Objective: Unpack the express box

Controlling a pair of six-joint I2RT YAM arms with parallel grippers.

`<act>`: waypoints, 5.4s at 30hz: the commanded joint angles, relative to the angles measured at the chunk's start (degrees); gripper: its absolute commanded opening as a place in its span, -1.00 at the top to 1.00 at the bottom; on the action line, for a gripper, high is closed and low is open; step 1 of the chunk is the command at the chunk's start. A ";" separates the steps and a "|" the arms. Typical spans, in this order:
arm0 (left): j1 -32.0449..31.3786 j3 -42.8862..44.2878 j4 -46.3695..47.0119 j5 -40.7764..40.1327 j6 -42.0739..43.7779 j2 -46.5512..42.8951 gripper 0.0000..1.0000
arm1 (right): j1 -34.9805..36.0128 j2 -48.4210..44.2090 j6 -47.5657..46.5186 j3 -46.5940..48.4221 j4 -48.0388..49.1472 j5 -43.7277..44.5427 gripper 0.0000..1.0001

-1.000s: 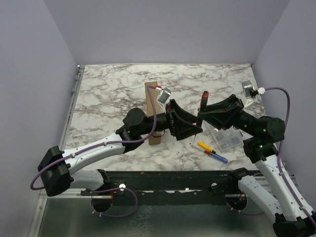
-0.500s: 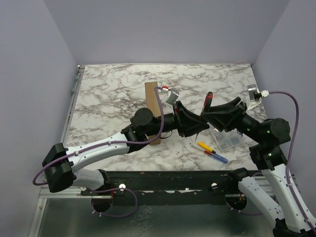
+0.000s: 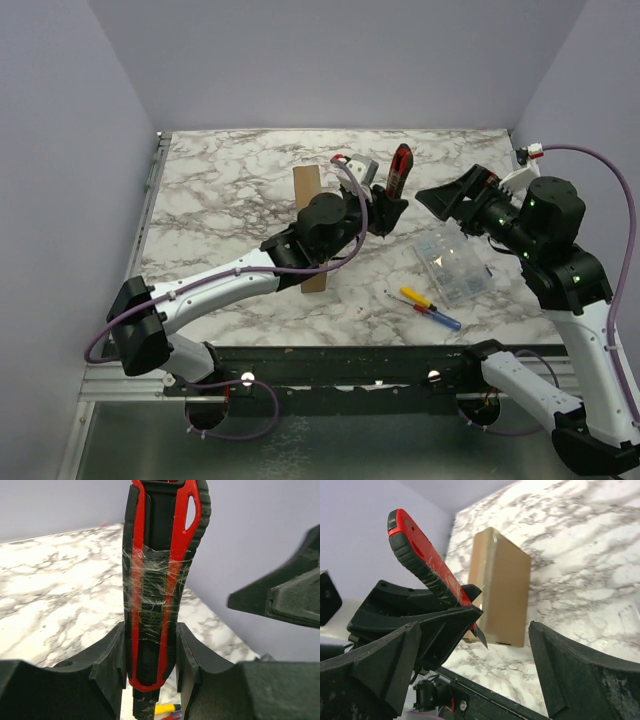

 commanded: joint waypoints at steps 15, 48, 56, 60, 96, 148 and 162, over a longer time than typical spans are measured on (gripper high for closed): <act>-6.17 11.16 -7.02 -17.18 13.68 12.90 1.00 | 0.06 -1.10 -6.17 6.50 -17.28 16.69 -0.99; -5.95 7.19 -17.42 -2.68 6.29 -0.16 -0.31 | 0.06 8.71 -12.89 -9.55 24.51 -20.46 0.98; 5.98 -0.05 -15.87 28.76 -7.67 -8.81 -0.70 | 0.06 3.88 -13.19 -12.96 34.75 -34.38 0.99; 7.26 -6.69 -3.81 37.70 -12.78 -11.87 -0.69 | 0.06 4.03 -6.86 -14.58 43.66 -38.63 0.99; 4.46 -7.09 -5.58 11.56 3.74 -7.88 1.00 | 11.54 10.42 -0.95 -0.61 10.51 7.63 -0.87; 12.03 -12.11 9.18 48.69 -15.38 -15.56 1.00 | 19.13 10.14 -11.71 -2.08 29.48 -20.53 -0.89; 12.03 -14.74 7.36 48.95 -15.67 -18.95 0.85 | 19.13 8.72 -7.61 -8.37 41.15 -27.19 0.95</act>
